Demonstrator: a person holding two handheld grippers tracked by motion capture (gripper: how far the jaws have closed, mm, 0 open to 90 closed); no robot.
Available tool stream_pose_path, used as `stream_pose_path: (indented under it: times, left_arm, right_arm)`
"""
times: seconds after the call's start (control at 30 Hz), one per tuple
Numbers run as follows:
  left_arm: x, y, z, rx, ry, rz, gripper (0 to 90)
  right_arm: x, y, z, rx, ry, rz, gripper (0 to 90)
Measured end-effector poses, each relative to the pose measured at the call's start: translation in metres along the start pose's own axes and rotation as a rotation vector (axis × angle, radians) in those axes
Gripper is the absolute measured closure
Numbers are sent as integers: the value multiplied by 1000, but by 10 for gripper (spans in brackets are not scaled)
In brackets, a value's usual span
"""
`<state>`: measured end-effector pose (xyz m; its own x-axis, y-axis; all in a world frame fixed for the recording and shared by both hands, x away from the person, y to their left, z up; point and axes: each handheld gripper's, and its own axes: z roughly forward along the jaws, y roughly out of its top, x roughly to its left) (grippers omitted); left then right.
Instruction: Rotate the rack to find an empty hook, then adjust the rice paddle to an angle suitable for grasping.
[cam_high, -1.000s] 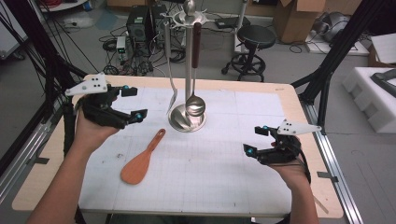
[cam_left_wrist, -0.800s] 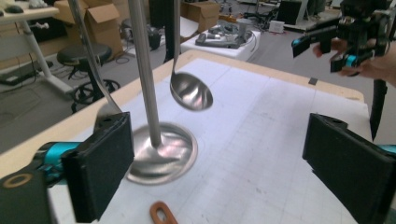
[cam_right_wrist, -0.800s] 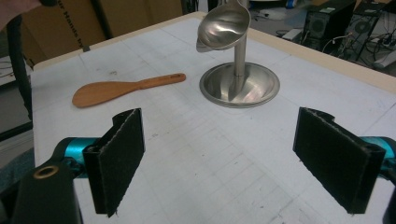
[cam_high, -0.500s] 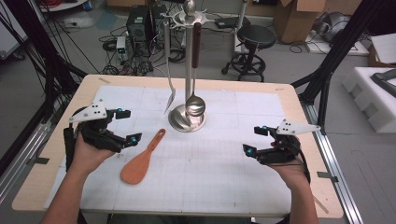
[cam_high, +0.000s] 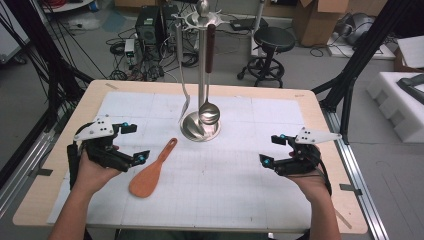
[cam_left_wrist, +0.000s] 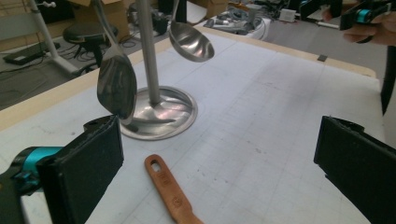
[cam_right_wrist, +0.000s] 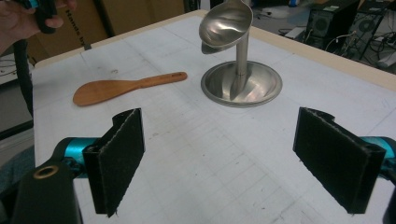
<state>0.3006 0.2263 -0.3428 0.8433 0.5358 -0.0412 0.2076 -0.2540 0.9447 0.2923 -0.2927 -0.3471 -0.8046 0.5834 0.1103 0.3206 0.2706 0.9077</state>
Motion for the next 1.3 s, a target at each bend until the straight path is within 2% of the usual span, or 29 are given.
stream_pose_path:
  times: [0.17, 0.33, 0.57, 1.07, 1.3]
  left_arm:
    - [4, -2, -2, -12, 6, -21, 19]
    - [4, -3, -1, -10, 14, -7, 19]
    - [4, -4, 1, -3, 10, -16, 19]
    - [1, -5, 4, 4, 0, -15, 19]
    - [2, -6, 8, 27, -2, -18, 19]
  right_arm:
    - [-1, 0, -1, -8, 3, 4, 158]
    - [-3, -1, -3, -14, -13, 7, 157]
    - [-4, -2, -3, -16, -23, 8, 152]
    - [-1, 0, -5, -19, -19, 3, 151]
    - [0, 1, -7, -24, -20, 2, 151]
